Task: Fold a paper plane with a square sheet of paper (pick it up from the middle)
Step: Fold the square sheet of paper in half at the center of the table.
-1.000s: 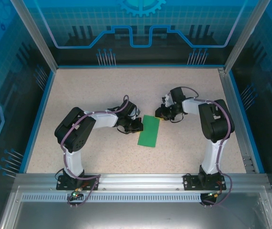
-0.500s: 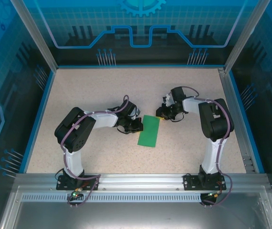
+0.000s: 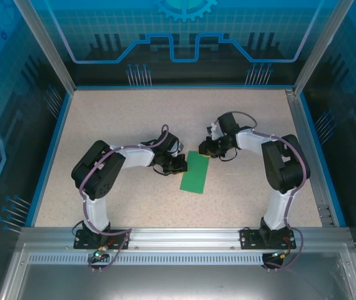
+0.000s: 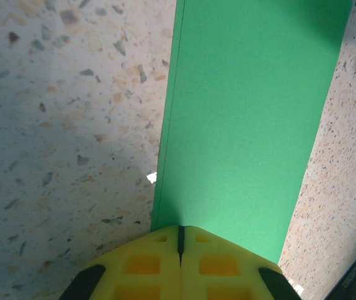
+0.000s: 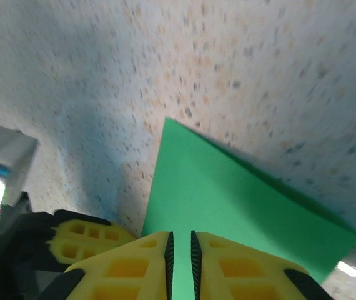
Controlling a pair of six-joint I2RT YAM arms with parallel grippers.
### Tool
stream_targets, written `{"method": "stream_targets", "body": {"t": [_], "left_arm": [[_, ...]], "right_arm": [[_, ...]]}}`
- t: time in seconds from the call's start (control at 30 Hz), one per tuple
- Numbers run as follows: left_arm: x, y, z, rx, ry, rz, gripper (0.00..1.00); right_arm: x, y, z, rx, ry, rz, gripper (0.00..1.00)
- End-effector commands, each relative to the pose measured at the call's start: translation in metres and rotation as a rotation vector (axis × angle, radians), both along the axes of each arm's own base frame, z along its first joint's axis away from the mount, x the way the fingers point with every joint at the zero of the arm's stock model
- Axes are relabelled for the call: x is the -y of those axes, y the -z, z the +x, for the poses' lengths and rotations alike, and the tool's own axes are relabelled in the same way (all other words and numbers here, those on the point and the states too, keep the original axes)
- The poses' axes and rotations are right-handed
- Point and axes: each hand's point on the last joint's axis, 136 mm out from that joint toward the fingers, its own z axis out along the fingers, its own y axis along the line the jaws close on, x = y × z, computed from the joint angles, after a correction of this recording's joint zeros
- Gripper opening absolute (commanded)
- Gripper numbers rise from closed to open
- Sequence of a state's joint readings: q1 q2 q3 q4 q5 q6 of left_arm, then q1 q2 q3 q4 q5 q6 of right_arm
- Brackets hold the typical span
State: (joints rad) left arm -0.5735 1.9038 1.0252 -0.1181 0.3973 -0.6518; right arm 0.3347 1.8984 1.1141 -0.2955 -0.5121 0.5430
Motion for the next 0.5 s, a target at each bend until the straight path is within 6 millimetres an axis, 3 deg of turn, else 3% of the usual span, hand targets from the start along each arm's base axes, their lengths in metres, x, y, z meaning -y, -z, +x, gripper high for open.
{"method": "stream_targets", "body": {"t": [0.0, 0.13, 0.33, 0.47], "left_arm": [[-0.025, 0.030, -0.028, -0.104, -0.002, 0.134, 0.00], [-0.025, 0.030, -0.029, -0.104, 0.001, 0.134, 0.00], [-0.024, 0.031, -0.029, -0.105, -0.003, 0.130, 0.00], [-0.023, 0.030, -0.028, -0.104, -0.006, 0.125, 0.00]], "right_arm": [[0.005, 0.035, -0.017, -0.091, 0.026, -0.036, 0.18], [0.006, 0.045, -0.025, -0.116, 0.031, -0.030, 0.18], [0.005, 0.007, -0.029, -0.029, 0.012, 0.001, 0.19], [-0.002, -0.002, -0.043, -0.020, 0.000, 0.061, 0.19]]}}
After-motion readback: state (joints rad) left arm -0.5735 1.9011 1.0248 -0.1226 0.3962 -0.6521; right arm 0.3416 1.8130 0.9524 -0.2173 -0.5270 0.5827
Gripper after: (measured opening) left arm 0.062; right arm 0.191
